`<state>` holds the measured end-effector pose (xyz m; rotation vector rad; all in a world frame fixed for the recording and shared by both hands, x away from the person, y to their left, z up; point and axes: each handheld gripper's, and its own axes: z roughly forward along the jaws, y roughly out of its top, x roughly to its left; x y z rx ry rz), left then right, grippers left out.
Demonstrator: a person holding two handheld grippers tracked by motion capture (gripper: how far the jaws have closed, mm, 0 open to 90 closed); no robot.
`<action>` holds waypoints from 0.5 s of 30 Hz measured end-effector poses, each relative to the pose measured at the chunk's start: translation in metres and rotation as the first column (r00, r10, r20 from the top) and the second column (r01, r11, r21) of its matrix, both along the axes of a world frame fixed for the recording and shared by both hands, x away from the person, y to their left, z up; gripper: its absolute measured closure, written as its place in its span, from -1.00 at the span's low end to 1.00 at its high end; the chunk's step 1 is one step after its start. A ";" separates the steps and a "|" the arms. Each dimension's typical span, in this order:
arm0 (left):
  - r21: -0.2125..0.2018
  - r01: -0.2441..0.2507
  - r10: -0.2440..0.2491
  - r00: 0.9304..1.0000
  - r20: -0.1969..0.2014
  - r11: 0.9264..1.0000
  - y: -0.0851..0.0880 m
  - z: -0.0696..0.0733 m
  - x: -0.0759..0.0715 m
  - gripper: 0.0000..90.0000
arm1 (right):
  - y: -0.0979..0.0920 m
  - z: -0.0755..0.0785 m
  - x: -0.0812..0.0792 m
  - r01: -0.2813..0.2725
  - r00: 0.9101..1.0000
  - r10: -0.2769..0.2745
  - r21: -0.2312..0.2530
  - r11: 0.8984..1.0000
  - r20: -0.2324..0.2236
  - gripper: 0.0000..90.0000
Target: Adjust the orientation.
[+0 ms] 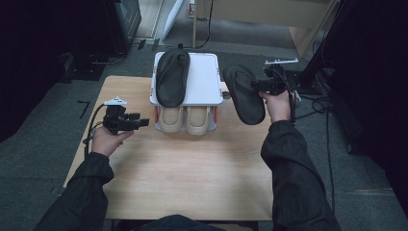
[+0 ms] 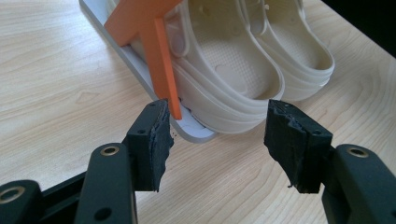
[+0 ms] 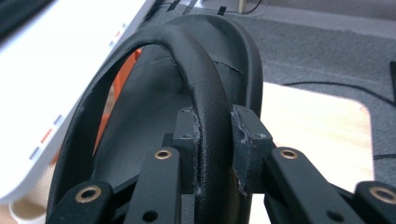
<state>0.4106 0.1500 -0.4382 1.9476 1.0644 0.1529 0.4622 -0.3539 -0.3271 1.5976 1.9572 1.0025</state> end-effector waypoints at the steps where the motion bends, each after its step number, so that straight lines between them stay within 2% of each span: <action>1: 0.000 0.001 -0.001 1.000 0.000 1.000 0.000 0.000 0.000 -0.08 | 0.001 0.004 0.001 0.001 1.000 -0.001 0.005 1.000 0.004 0.62; 5: -0.002 0.002 -0.002 1.000 0.002 1.000 0.001 0.000 0.000 -0.08 | 0.008 0.020 0.007 0.005 1.000 -0.005 -0.001 1.000 0.022 0.62; 9: -0.002 0.006 -0.006 1.000 -0.003 1.000 0.001 0.000 0.000 -0.08 | 0.017 0.033 0.013 0.000 0.999 0.000 0.016 1.000 0.039 0.62; 15: -0.001 0.016 -0.016 1.000 0.005 1.000 0.000 0.001 0.000 -0.08 | 0.038 0.038 0.024 -0.019 0.999 0.018 0.017 1.000 0.047 0.62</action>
